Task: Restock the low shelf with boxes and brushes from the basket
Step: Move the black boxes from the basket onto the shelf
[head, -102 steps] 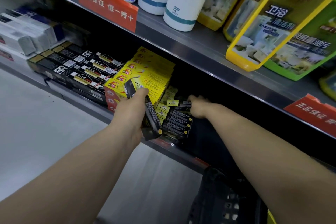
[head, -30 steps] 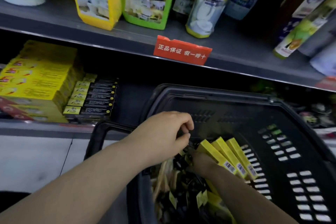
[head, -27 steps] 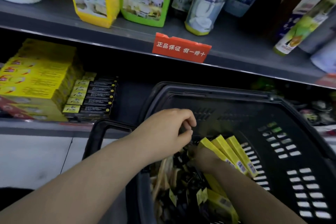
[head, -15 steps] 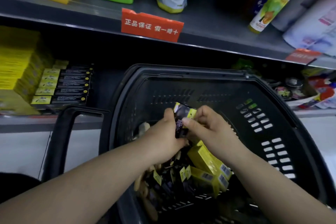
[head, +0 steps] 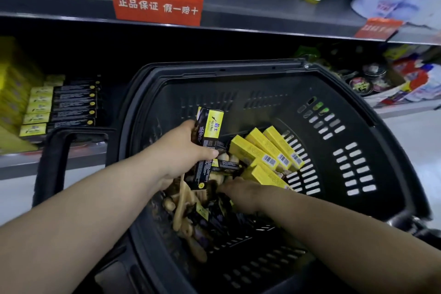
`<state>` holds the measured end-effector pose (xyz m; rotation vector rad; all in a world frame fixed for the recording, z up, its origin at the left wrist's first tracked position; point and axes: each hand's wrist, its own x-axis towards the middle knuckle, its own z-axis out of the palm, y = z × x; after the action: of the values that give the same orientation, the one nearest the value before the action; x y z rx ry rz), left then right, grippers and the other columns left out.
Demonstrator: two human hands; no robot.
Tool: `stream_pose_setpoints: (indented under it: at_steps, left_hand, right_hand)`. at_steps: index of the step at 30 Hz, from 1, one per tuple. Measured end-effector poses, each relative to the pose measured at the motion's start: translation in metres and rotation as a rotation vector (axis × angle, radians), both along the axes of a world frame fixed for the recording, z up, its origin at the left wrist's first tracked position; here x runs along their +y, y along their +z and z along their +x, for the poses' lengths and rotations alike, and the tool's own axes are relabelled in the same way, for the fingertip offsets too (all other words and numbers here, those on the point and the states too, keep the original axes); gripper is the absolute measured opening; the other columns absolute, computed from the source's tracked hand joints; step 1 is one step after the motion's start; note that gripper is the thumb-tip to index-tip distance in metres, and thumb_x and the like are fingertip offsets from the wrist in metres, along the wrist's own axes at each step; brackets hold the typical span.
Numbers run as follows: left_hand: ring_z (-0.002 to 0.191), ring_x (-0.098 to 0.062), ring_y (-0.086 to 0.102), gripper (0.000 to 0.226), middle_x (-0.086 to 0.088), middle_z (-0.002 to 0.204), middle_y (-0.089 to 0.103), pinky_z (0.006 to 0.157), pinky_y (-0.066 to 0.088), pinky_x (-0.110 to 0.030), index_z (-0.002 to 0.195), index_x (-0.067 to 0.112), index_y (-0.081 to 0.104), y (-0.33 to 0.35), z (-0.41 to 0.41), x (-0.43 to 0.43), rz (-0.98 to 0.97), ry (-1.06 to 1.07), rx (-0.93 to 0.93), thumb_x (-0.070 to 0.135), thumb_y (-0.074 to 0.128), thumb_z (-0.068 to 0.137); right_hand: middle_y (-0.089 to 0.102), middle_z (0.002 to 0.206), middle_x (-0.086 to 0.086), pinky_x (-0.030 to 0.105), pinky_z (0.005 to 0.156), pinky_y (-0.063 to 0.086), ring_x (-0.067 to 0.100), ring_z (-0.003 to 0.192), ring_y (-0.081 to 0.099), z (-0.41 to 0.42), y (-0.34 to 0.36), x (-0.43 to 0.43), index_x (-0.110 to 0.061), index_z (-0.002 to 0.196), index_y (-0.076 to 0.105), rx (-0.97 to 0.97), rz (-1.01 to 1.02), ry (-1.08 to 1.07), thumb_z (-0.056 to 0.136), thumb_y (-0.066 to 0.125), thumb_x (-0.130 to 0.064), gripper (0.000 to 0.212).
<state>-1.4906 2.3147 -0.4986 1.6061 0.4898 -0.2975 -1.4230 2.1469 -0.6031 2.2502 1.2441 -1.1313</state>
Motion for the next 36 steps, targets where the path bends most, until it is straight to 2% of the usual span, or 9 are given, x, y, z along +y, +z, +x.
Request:
stream_pose_setpoints:
  at_steps: [4,10,12,16,22,24,27,31,36]
  left_hand:
    - [0.1,-0.014,0.061,0.036,0.001,0.105,0.067,0.084,0.045,-0.026,0.11,0.02,0.055,0.0,0.0,0.004,-0.02,0.007,0.038,0.005,0.069,0.081]
    - [0.107,-0.016,0.06,0.035,-0.001,0.113,0.066,0.097,0.042,-0.034,0.119,0.021,0.054,-0.001,0.002,0.006,-0.074,0.025,0.078,0.022,0.067,0.086]
    - [0.103,-0.016,0.063,0.038,-0.003,0.11,0.068,0.093,0.046,-0.032,0.123,0.019,0.053,0.001,0.003,0.005,-0.109,0.015,0.101,0.026,0.065,0.087]
    - [0.104,-0.019,0.064,0.052,-0.007,0.11,0.069,0.102,0.044,-0.04,0.13,0.013,0.05,0.001,0.002,0.005,-0.136,-0.011,0.115,0.025,0.068,0.082]
    - [0.098,-0.022,0.066,0.041,-0.006,0.102,0.071,0.098,0.047,-0.043,0.113,0.017,0.059,-0.002,0.001,0.004,-0.033,-0.024,0.09,0.012,0.076,0.075]
    - [0.099,-0.023,0.066,0.033,-0.006,0.102,0.071,0.1,0.045,-0.044,0.107,0.018,0.061,-0.003,0.001,0.004,-0.044,-0.003,0.101,0.012,0.074,0.077]
    - [0.099,-0.022,0.065,0.024,-0.006,0.102,0.071,0.101,0.043,-0.045,0.096,0.021,0.06,-0.002,0.002,0.004,-0.071,0.023,0.098,0.01,0.072,0.079]
    - [0.101,-0.023,0.065,0.025,-0.008,0.105,0.07,0.102,0.043,-0.044,0.097,0.021,0.058,-0.001,0.002,0.004,-0.102,0.027,0.097,0.008,0.071,0.08]
    - [0.104,-0.023,0.063,0.027,-0.008,0.108,0.069,0.104,0.042,-0.044,0.101,0.02,0.055,-0.002,0.003,0.004,-0.113,0.03,0.101,0.01,0.07,0.081]
  right_hand:
    - [0.052,0.13,0.007,0.035,0.093,0.046,0.026,0.115,0.05,0.017,0.021,0.001,-0.017,0.129,0.049,0.13,0.116,-0.227,0.084,0.069,-0.032,0.052]
    - [0.067,0.101,-0.007,0.022,0.084,0.05,0.012,0.098,0.061,0.042,0.101,0.007,-0.031,0.094,0.066,0.35,0.757,-0.796,0.075,0.059,-0.059,0.035]
    - [0.066,0.093,-0.003,0.033,0.084,0.052,0.017,0.092,0.062,0.039,0.105,0.014,-0.019,0.094,0.065,0.502,0.911,-0.965,0.081,0.058,-0.048,0.033]
    - [0.063,0.087,0.003,0.023,0.064,0.051,0.02,0.079,0.053,0.027,0.102,0.027,-0.017,0.091,0.059,0.628,1.059,-1.085,0.091,0.055,-0.029,0.013]
    - [0.065,0.103,0.011,0.033,0.081,0.057,0.024,0.09,0.063,0.037,0.086,0.018,-0.01,0.114,0.058,0.899,1.074,-1.295,0.093,0.043,-0.045,0.044]
    - [0.062,0.111,0.008,0.03,0.079,0.056,0.018,0.089,0.067,0.042,0.069,0.008,-0.015,0.122,0.053,0.646,0.895,-1.194,0.095,0.042,-0.045,0.042]
    - [0.051,0.132,0.009,0.037,0.095,0.046,0.026,0.116,0.054,0.041,0.035,-0.013,-0.015,0.135,0.04,0.106,0.255,-0.596,0.092,0.056,-0.038,0.052]
    - [0.052,0.132,0.011,0.031,0.082,0.041,0.03,0.115,0.052,0.027,0.005,-0.013,-0.013,0.143,0.029,0.084,-0.039,-0.288,0.089,0.062,-0.033,0.067]
    - [0.055,0.13,0.005,0.038,0.097,0.034,0.027,0.12,0.05,0.015,-0.013,-0.007,-0.017,0.137,0.04,-0.094,-0.135,-0.05,0.092,0.057,-0.029,0.05]
